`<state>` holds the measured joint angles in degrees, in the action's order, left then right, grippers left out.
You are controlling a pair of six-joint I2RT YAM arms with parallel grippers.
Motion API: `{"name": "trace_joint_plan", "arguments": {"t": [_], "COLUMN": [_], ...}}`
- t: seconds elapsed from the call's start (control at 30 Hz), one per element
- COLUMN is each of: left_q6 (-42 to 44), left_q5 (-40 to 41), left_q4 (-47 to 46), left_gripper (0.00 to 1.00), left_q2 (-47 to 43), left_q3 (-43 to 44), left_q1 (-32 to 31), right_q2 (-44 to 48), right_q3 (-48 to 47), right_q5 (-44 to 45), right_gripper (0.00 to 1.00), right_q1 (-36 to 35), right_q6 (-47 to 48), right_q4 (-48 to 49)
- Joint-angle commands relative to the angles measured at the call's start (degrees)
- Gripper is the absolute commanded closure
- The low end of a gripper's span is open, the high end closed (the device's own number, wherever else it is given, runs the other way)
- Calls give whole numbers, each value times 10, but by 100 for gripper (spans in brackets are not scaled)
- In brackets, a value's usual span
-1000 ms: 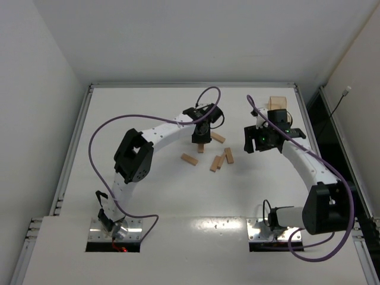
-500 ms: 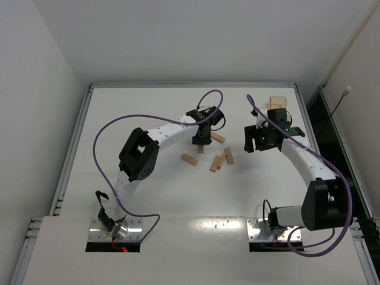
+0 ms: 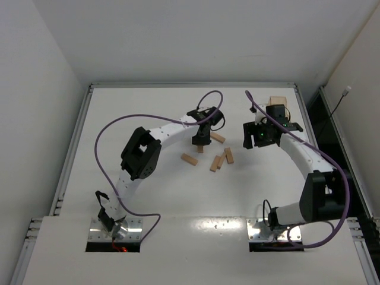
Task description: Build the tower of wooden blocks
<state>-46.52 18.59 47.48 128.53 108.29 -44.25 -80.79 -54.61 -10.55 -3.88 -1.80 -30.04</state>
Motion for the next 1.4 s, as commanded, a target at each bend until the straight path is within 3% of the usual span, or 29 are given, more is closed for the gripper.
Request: {"name": "trace_joint_plan", "arguments": {"t": [0.0, 1.37], "left_q6": [3, -2], "left_q5": [0, -38], "left_q4": [-5, -32], "left_gripper": [100, 100], "left_q2": [-3, 34], "left_q3": [21, 21], "left_q1": [6, 21], "right_q2": [-9, -48], "right_q3": [-30, -63], "right_q5": [-7, -18], "right_gripper": [36, 36], "right_q1": [3, 3], "right_q6": [-6, 0], "right_q4": [16, 10]}}
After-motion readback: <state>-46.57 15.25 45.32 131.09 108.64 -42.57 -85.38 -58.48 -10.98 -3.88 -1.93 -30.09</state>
